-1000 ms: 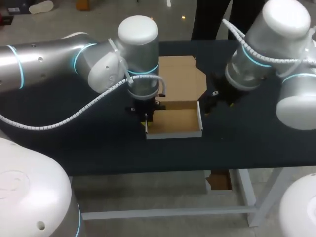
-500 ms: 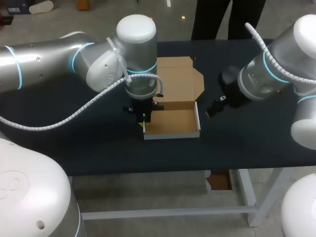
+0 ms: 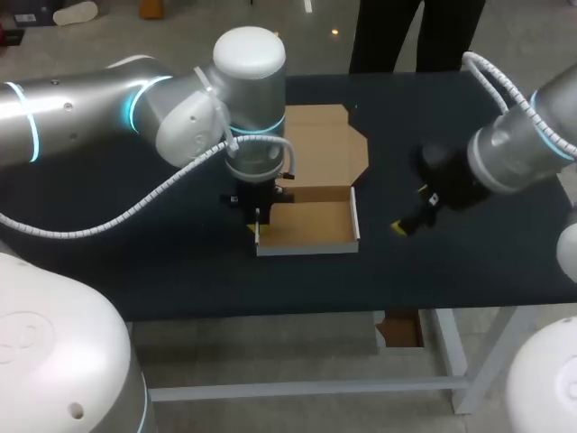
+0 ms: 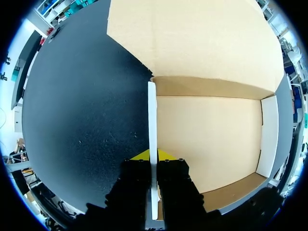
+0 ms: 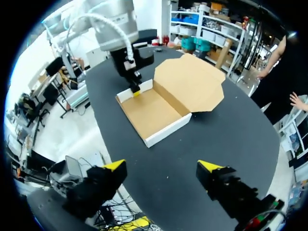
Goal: Assemble the packaging by folding the flat box into shape, placing the metal phone stand inside, and closing the box properly
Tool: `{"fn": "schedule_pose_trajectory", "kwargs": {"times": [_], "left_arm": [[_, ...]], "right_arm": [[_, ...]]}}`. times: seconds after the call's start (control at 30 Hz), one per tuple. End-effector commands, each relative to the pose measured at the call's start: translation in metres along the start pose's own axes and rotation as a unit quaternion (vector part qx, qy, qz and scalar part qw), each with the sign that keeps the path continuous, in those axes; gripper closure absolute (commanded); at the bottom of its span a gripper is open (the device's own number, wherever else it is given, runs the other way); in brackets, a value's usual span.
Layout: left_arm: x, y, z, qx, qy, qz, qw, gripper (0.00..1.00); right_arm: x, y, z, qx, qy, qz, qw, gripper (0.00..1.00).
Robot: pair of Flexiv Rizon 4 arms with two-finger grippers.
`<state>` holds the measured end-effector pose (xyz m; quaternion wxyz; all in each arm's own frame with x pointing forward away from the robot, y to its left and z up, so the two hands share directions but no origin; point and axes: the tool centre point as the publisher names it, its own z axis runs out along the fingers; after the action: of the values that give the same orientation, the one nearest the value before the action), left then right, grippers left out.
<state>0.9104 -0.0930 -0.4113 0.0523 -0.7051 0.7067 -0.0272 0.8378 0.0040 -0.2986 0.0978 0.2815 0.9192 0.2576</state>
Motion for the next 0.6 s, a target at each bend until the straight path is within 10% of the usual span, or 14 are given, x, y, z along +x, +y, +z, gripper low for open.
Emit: {"fn": "schedule_pose_trajectory", "kwargs": {"times": [0.03, 0.6], "left_arm": [[0.001, 0.002, -0.001, 0.0, -0.016, 0.0, 1.0, 1.0], [-0.01, 0.003, 0.004, -0.006, -0.097, -0.012, 0.995, 1.0]], "right_arm": [[-0.001, -0.03, -0.033, -0.053, 0.066, -0.055, 0.995, 0.0], [0.002, -0.049, -0.041, -0.043, 0.085, -0.097, 0.991, 0.0]]}}
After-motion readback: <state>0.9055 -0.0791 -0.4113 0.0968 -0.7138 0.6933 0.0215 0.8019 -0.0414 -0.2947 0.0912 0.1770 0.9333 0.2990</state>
